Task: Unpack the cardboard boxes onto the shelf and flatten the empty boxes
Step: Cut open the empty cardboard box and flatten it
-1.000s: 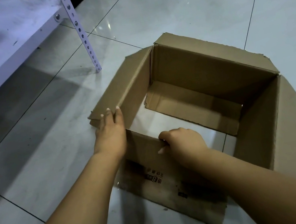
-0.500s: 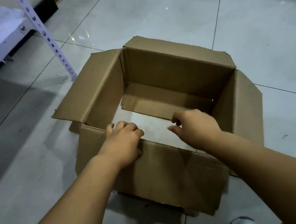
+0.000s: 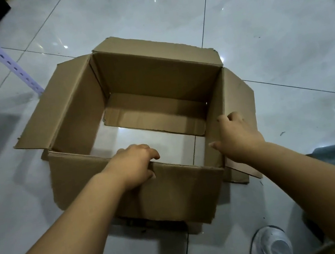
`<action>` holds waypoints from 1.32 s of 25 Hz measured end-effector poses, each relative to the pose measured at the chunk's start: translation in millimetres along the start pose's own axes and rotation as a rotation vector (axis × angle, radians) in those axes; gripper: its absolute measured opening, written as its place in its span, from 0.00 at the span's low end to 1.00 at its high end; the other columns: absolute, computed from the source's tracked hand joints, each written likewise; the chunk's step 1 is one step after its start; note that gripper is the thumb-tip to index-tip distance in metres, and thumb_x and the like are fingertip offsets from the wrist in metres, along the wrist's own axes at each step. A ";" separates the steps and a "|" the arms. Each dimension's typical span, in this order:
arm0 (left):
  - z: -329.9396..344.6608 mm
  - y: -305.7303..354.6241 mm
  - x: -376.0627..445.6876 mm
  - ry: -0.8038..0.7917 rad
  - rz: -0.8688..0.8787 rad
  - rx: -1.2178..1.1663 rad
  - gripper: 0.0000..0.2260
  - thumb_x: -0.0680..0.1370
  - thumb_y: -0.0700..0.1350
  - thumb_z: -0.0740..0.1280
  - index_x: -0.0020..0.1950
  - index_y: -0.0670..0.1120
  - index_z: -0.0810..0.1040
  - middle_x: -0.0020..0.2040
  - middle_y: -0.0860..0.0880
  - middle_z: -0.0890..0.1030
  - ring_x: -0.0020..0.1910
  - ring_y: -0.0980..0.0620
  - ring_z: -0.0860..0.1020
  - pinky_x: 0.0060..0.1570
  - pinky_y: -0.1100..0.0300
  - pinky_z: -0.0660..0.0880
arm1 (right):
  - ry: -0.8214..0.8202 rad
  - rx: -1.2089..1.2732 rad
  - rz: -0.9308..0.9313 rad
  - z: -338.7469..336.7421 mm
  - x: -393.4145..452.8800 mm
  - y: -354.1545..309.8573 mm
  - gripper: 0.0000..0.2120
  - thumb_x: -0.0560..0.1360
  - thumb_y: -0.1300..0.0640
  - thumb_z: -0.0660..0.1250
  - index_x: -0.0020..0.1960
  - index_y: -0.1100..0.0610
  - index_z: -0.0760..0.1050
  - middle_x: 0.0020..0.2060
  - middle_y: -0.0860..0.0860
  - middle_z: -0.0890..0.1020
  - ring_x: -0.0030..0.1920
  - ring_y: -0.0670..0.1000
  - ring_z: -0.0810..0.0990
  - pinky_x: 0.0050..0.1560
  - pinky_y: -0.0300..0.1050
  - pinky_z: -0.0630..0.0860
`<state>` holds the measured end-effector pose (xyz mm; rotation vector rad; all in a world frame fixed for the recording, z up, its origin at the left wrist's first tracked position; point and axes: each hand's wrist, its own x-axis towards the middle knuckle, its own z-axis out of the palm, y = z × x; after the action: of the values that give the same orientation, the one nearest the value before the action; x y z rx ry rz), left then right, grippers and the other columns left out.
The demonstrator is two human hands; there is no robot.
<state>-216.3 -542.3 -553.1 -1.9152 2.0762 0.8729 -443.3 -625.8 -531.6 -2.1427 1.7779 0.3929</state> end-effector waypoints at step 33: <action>-17.8 76.3 57.5 0.462 0.153 0.000 0.26 0.73 0.36 0.69 0.70 0.44 0.67 0.66 0.45 0.67 0.61 0.47 0.70 0.61 0.56 0.68 | -0.313 0.485 -0.285 -13.0 -1.9 47.4 0.33 0.76 0.64 0.65 0.73 0.38 0.61 0.67 0.46 0.74 0.63 0.52 0.74 0.59 0.46 0.73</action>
<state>-293.5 -600.9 -545.7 -2.1393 2.5014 0.4844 -490.2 -637.5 -522.5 -1.8296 1.2215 0.1854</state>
